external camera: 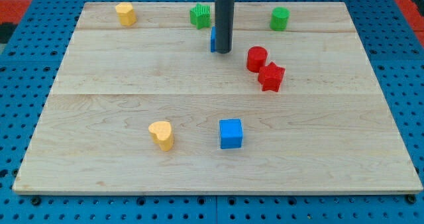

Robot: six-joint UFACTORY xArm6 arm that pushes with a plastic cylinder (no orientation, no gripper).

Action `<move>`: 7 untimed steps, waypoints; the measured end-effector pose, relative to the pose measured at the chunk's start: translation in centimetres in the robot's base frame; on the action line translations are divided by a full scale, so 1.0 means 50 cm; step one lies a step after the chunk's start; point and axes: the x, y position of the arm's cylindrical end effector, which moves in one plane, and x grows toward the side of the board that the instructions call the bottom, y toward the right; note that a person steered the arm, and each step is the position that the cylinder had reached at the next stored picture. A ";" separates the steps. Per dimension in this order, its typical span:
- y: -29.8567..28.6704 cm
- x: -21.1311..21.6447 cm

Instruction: Move the blue triangle to the top side of the board

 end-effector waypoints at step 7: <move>-0.045 -0.064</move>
